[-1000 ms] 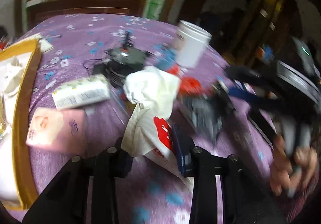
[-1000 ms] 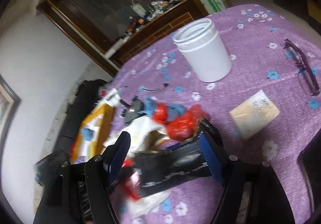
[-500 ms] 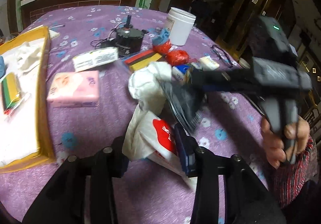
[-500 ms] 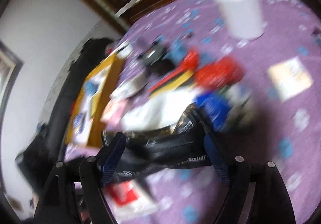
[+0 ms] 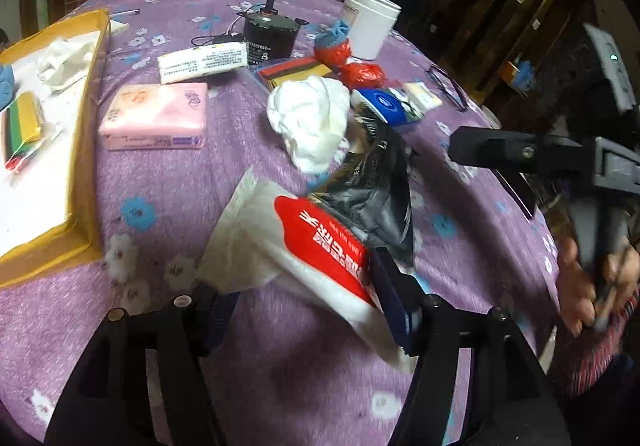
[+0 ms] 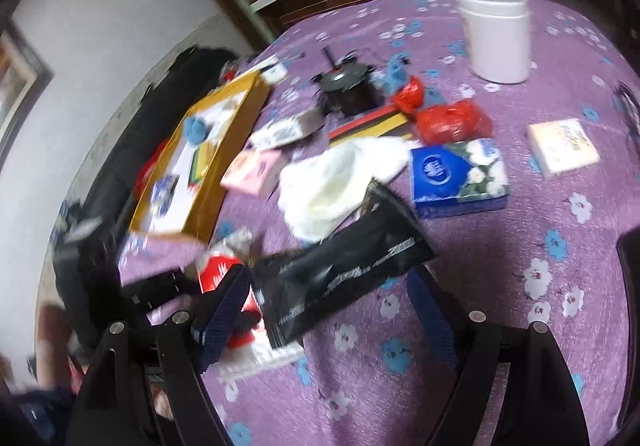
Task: Organize soft objects
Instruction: 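Grasp the white-red wipes pack with the left gripper while the right gripper grasps the black pouch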
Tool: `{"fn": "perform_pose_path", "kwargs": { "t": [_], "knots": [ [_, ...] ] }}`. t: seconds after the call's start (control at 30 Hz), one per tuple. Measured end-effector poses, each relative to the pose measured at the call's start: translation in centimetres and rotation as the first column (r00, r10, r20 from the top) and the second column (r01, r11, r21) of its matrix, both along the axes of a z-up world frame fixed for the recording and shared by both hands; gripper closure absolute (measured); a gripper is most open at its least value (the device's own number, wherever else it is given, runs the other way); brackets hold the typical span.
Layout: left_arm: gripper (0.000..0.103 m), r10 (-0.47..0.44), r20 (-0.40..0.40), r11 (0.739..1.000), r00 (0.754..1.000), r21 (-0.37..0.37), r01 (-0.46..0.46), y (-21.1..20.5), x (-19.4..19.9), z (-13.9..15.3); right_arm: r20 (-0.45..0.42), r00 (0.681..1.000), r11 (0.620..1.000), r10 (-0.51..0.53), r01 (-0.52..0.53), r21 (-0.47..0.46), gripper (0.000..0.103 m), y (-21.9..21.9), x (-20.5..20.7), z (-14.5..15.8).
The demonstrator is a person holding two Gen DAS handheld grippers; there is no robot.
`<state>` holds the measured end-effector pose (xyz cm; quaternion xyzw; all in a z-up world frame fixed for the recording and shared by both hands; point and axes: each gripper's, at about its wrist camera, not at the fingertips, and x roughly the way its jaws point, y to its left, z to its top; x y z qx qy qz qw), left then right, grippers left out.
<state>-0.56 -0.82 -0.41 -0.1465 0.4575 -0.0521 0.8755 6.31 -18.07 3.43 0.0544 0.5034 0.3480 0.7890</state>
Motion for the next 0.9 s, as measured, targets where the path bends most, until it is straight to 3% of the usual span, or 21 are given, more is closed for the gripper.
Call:
{"fn": "perform_pose_path", "kwargs": {
  "t": [0.07,0.13,0.2,0.43,0.6,0.73,0.9],
  "knots": [
    [0.042,0.023,0.023,1.0,0.999,0.011,-0.023,-0.1,0.5,0.1,-0.02,1.0,1.0,-0.022,0.022,0.017,0.02,-0.1,0.2,-0.1],
    [0.061,0.036,0.054,0.999,0.998,0.036,-0.038,0.1,0.8,0.3,-0.044,0.998,0.998,-0.055,0.056,0.024,0.02,-0.2,0.1,-0.5],
    [0.065,0.051,0.073,0.999,0.996,-0.006,-0.05,0.8,0.7,0.3,-0.081,0.993,0.995,-0.085,0.089,0.046,0.02,-0.4,0.1,-1.2],
    [0.068,0.051,0.177,0.997,0.983,0.04,-0.059,1.9,-2.1,2.1,-0.162,0.97,0.983,-0.181,0.182,-0.005,0.019,0.8,1.0,-3.4],
    [0.068,0.037,0.181,0.999,0.983,0.03,-0.043,3.1,-3.0,2.8,-0.092,0.978,0.982,-0.186,0.183,-0.041,0.02,2.7,1.4,-2.4],
    [0.068,0.048,0.182,0.998,0.982,0.021,-0.053,4.2,-3.4,2.9,0.007,0.995,0.995,-0.101,0.102,-0.008,0.019,4.2,1.3,0.0],
    [0.068,0.072,0.173,0.997,0.982,0.013,-0.075,4.9,-3.2,2.6,-0.05,0.994,0.994,0.093,-0.09,0.059,0.018,7.5,2.2,-1.2]
  ]
}}
